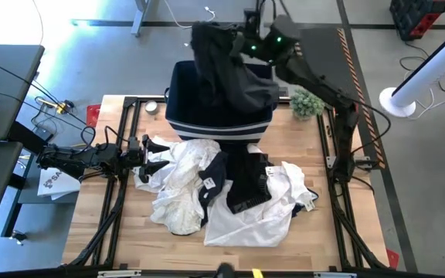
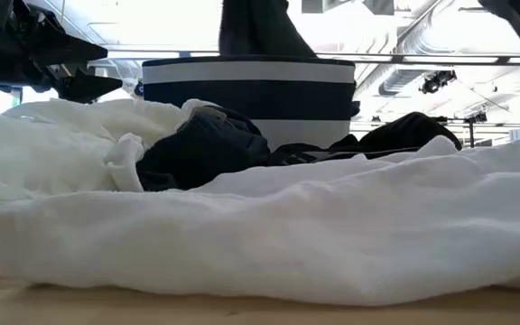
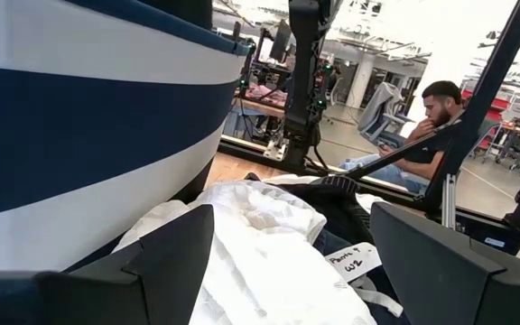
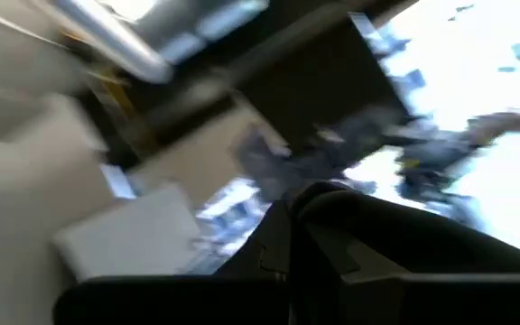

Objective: Sort clothes
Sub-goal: Put the gray coat into the blue bin

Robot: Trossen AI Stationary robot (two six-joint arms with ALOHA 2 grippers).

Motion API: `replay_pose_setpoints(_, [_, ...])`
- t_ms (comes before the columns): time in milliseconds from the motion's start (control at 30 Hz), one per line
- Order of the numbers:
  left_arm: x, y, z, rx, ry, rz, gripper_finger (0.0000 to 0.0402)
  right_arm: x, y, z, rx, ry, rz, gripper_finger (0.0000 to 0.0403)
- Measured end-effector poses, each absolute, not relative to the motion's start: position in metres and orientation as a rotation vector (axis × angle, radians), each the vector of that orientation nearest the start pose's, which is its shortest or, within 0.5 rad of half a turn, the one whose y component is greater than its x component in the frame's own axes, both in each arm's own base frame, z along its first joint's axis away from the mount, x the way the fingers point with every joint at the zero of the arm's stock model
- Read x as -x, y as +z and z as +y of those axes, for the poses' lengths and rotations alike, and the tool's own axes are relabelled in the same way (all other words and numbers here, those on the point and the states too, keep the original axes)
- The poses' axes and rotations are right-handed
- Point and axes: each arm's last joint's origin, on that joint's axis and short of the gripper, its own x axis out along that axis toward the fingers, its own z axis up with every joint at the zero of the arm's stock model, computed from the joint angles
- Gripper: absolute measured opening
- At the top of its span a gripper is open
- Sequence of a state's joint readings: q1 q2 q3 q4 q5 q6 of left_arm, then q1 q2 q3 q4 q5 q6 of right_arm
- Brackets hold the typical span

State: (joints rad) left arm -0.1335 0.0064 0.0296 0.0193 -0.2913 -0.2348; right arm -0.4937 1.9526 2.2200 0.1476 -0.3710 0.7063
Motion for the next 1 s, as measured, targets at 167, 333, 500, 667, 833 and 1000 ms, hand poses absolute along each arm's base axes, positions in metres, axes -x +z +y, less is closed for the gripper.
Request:
replay_pose_setpoints(167, [-0.095, 0.175, -0.004, 0.243, 0.152, -0.060, 0.0296, -0.385, 0.518, -0.179, -0.499, 0.180, -0.538, 0.0001])
replay_pose_setpoints(333, [-0.095, 0.175, -0.004, 0.243, 0.152, -0.060, 0.0296, -0.391, 0.508, -0.183, -0.438, 0.136, -0.435, 0.0001])
replay_pose_setpoints(500, [-0.095, 0.175, -0.004, 0.243, 0.152, -0.059, 0.0296, -0.396, 0.472, -0.196, -0.382, -0.008, -0.088, 0.0001])
replay_pose_setpoints(667, [-0.095, 0.175, -0.004, 0.243, 0.152, -0.059, 0.0296, -0.385, 0.417, -0.201, -0.299, -0.353, 0.445, 0.0001])
replay_pose_setpoints(833, [-0.095, 0.175, -0.004, 0.244, 0.152, -0.060, 0.0296, -0.368, 0.367, -0.205, -0.215, -0.582, 0.948, 0.0001])
replay_pose_setpoints(1000, [-0.095, 0.175, -0.004, 0.243, 0.152, -0.059, 0.0296, -0.372, 0.328, -0.205, -0.357, -0.451, 1.183, 0.0009])
